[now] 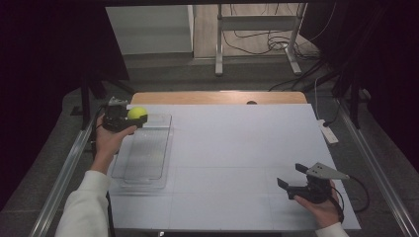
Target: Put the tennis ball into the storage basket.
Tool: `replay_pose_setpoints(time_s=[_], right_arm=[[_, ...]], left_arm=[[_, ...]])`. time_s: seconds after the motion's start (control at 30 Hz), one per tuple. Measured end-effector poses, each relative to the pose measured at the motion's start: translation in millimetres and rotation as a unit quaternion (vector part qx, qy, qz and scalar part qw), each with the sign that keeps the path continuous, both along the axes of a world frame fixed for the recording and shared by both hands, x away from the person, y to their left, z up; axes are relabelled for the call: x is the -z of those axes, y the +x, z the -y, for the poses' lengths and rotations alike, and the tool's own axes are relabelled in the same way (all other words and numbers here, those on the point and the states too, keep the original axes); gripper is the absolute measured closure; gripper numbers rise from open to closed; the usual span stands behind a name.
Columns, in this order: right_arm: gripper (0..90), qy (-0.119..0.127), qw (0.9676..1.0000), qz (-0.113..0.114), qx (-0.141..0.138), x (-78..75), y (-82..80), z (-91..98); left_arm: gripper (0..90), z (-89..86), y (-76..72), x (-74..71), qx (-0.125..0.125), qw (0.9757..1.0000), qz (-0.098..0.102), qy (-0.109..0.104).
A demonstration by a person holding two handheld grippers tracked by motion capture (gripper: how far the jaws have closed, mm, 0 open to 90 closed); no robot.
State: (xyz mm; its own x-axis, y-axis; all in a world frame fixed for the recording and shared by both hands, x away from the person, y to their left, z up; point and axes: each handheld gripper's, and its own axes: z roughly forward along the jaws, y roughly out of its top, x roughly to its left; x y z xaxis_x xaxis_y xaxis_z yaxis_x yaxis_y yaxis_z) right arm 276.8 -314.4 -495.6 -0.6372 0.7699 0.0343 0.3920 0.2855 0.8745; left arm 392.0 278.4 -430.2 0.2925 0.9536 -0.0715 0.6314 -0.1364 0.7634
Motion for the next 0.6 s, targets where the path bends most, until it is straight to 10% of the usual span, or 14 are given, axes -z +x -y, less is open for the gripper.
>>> replay_pose_setpoints(time_s=[0.6], right_arm=[[10.5, 0.000, 1.0000, 0.000, 0.000, 0.1, 0.1, 0.4]], left_arm=[[26.6, -0.3, 7.0, 11.2, -0.003, 0.9995, -0.026, 0.016]])
